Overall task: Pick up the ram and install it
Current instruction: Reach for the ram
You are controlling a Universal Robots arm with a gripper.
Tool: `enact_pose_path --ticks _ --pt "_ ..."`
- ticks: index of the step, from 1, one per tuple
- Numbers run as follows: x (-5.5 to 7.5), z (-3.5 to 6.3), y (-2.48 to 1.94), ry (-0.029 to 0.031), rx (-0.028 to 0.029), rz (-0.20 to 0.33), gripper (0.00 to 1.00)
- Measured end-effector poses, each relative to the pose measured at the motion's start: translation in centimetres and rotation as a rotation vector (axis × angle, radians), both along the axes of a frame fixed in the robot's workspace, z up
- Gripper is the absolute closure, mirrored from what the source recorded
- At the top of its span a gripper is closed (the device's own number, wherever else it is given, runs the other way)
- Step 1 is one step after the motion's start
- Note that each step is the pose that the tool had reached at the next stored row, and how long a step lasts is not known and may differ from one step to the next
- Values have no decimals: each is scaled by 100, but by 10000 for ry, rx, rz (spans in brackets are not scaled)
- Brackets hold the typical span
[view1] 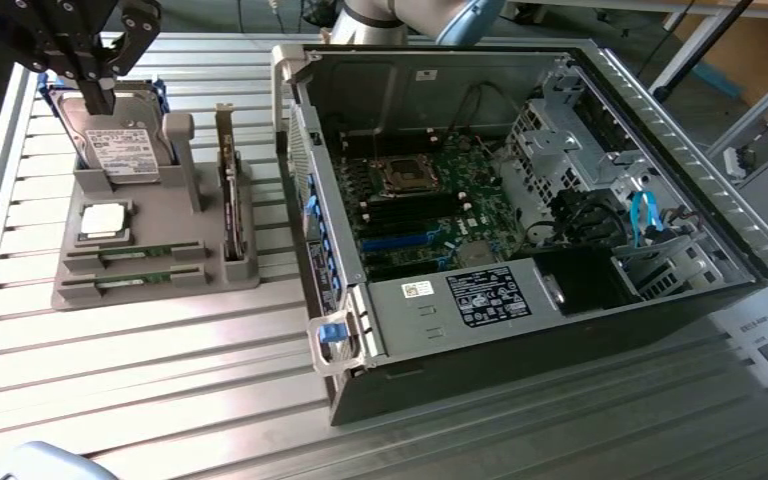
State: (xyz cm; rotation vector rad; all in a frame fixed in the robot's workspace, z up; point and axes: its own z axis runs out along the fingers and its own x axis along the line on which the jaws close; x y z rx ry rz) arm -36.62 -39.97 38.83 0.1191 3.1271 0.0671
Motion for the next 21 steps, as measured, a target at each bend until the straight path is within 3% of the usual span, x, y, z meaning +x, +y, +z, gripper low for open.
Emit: enact_pose_path --ticks 21 --pt "1 0 -89 0 0 0 90"
